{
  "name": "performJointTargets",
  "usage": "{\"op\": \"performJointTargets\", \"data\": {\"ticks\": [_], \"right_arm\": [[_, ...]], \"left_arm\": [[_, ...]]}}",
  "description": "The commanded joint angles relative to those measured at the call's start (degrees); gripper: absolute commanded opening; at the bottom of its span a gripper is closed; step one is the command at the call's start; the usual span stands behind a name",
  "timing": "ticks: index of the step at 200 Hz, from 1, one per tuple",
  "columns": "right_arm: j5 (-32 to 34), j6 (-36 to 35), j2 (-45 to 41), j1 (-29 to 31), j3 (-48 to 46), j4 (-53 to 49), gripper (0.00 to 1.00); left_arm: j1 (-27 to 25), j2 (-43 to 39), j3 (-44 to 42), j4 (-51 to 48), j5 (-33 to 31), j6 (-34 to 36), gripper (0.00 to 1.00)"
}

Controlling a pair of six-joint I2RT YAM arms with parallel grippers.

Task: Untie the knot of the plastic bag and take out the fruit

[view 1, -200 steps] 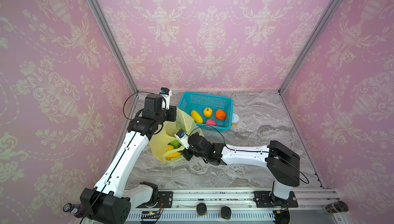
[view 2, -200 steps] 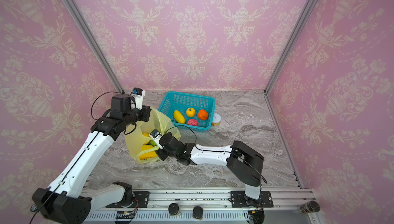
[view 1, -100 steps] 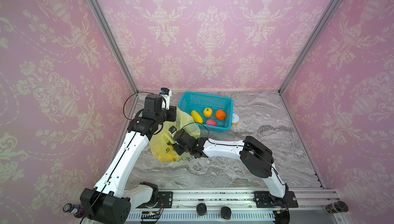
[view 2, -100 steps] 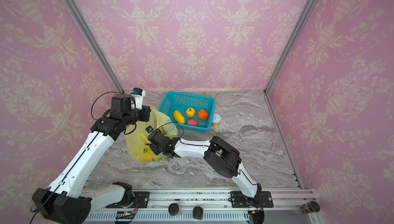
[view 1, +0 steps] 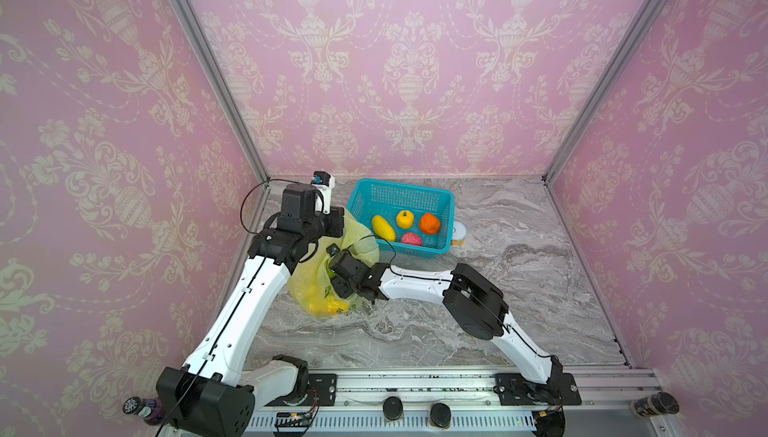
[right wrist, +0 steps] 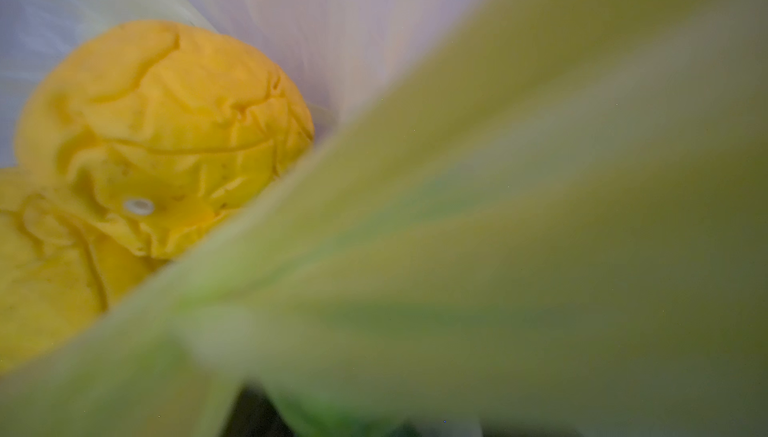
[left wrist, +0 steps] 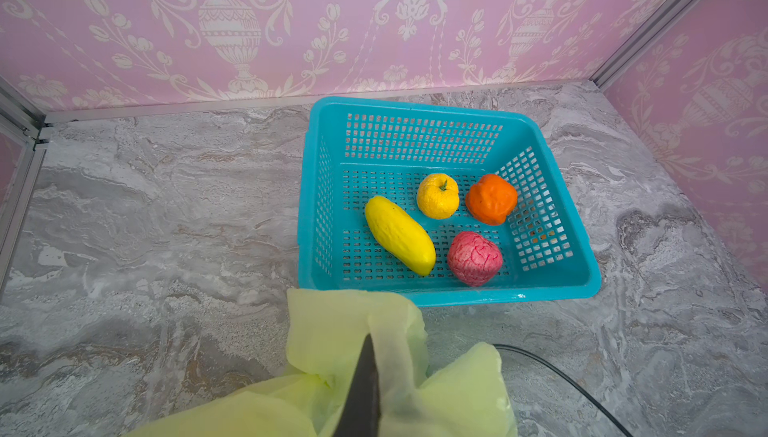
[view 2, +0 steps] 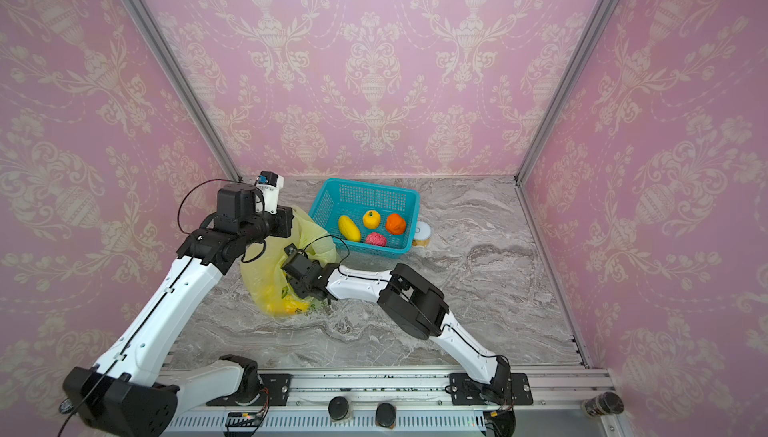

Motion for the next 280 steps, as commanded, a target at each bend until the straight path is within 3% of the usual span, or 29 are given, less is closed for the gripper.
{"op": "performJointTargets", "data": {"ticks": [1,32,127,179,209,262,280], "right_arm": [[-1.2,1.0,-1.3,-0.1,-0.9,-0.6,0.51],[-1.1,-0.2,-8.5,0.0,-7.3,2.4,0.39],[-6.6,0.5,-37.7,0.2,-37.5,19.0,0.28],[-7.1,-0.2,-43.4,0.8,-40.8,18.7,0.26],[-3.6,-0.3,-40.1,1.0,-40.8,20.0,0.35],[-4.9,-0.9,-26.8,1.0,-28.1,13.5,0.39],[-8.8,-0.9,-24.6,1.0,-26.4,13.1,0.44]], "left_arm": [[0.7,-0.8,-0.5,0.4,1.1,-0.6,0.0],[0.7,0.3,-0.2,0.4,1.8,-0.9,0.0],[0.8,0.7,-0.1,0.1,1.5,-0.9,0.0],[0.8,0.9,-0.1,0.0,1.5,-0.9,0.0],[0.8,0.4,-0.2,0.0,1.2,-0.7,0.0],[0.8,1.6,0.1,-0.1,2.1,-0.9,0.0],[0.8,1.1,-0.1,-0.1,1.6,-0.8,0.0]]}}
